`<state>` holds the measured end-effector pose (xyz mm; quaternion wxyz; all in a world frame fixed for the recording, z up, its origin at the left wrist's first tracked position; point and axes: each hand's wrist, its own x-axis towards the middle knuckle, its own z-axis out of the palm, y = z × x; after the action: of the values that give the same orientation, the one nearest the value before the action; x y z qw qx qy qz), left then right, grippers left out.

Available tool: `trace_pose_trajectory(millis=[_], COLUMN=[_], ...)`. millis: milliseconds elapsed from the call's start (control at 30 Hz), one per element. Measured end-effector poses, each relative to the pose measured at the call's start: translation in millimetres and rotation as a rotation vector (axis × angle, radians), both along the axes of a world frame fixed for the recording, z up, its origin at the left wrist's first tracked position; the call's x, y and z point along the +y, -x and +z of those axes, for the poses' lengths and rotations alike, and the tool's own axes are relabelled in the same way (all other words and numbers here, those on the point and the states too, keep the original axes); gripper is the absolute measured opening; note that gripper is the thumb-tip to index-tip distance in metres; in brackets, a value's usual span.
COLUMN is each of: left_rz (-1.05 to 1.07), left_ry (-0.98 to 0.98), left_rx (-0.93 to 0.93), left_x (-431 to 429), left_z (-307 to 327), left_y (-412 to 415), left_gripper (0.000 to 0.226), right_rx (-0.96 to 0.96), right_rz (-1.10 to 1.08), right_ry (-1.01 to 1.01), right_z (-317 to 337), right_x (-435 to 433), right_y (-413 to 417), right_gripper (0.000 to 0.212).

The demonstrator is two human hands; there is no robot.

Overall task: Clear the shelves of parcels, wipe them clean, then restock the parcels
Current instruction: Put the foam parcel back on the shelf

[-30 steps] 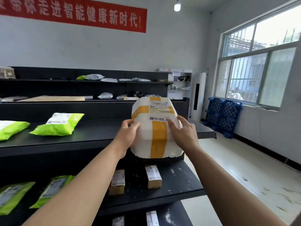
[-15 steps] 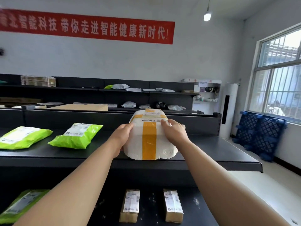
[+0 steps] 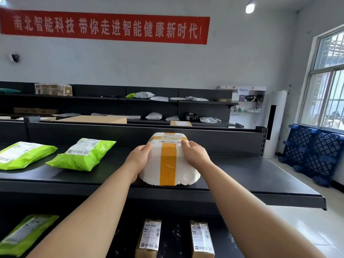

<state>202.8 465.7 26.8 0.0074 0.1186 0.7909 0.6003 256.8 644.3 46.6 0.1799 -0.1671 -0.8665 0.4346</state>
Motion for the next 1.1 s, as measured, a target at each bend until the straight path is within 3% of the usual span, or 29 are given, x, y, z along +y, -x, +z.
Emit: trace_pose_trajectory(millis=[200, 367, 500, 733, 1100], left_rz=[0.126, 0.285, 0.028, -0.505, -1.163], left_ry=[0.033, -0.051, -0.152, -0.184, -0.099], left_rx=[0.053, 0.478, 0.599, 0.342, 0.053], left_x=[3, 1, 4, 31, 85], left_z=[-4, 1, 9, -20, -93], left_y=[-1, -34, -72, -155, -359], left_gripper=[0.060, 0.037, 0.018, 0.013, 0.017], right_rx=[0.005, 0.112, 0.207, 0.255, 0.029], right_rz=[-0.017, -0.073, -0.174, -0.468, -1.003], right_ry=[0.122, -0.027, -0.118, -0.164, -0.115], right_z=[-4, -6, -10, -36, -104], right_x=[-1, 0, -2, -23, -66], right_y=[-13, -55, -111, -240, -482], right_gripper=[0.069, 0.067, 0.054, 0.033, 0.031])
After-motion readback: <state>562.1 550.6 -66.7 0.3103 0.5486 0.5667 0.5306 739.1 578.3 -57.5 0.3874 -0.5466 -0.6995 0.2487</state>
